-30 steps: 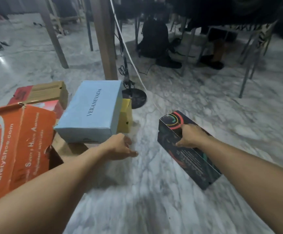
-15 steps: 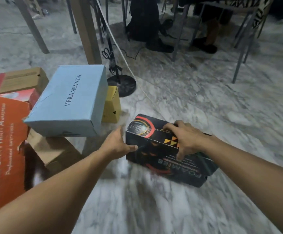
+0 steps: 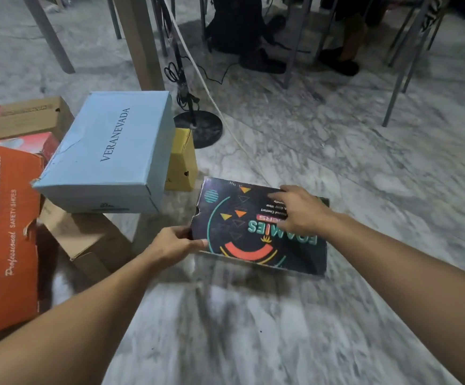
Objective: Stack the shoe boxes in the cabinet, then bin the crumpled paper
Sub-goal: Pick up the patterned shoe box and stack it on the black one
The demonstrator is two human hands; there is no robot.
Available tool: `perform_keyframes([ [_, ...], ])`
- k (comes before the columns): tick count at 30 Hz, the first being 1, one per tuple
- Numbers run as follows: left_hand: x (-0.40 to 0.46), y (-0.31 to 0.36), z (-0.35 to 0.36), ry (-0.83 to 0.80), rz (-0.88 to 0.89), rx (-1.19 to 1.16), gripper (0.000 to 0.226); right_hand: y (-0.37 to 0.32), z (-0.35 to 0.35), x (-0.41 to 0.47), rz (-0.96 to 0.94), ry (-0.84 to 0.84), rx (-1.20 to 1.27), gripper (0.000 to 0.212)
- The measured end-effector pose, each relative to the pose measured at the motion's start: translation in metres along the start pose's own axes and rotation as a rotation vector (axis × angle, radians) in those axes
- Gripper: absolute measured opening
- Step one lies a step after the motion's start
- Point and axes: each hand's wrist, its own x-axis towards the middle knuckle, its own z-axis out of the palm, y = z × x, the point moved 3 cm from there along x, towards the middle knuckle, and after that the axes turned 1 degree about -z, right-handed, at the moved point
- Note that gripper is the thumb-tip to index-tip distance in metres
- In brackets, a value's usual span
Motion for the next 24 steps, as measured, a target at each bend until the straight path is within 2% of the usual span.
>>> perform_keyframes([
  [2,0.004,0.003,0.005,-0.007,0.023,-0.008,0.019,0.015,0.016,-0.002,0.095,0.014,0.012,0.086],
  [4,0.010,0.005,0.009,-0.004,0.033,-0.012,0.031,0.028,0.031,-0.008,0.224,0.062,0.105,0.097],
  [8,0.022,0.013,0.015,-0.011,0.054,-0.016,0.053,0.048,0.062,-0.022,0.516,0.120,0.481,0.123],
  [10,0.028,0.016,0.017,-0.023,0.044,-0.027,0.062,0.054,0.078,-0.028,0.540,0.105,0.627,0.133],
  [14,0.033,0.020,0.023,-0.077,0.010,-0.030,0.064,0.058,0.089,-0.036,0.502,0.173,0.690,0.130],
  [17,0.031,0.019,0.023,-0.052,-0.001,-0.046,0.069,0.056,0.089,-0.041,0.487,0.201,0.721,0.132],
  [20,0.029,0.018,0.018,0.008,0.038,-0.064,0.082,0.055,0.077,-0.049,0.489,0.240,0.723,0.118],
  [24,0.005,0.047,0.006,0.128,0.123,-0.134,0.081,0.053,0.044,-0.061,0.439,0.293,0.717,0.099],
])
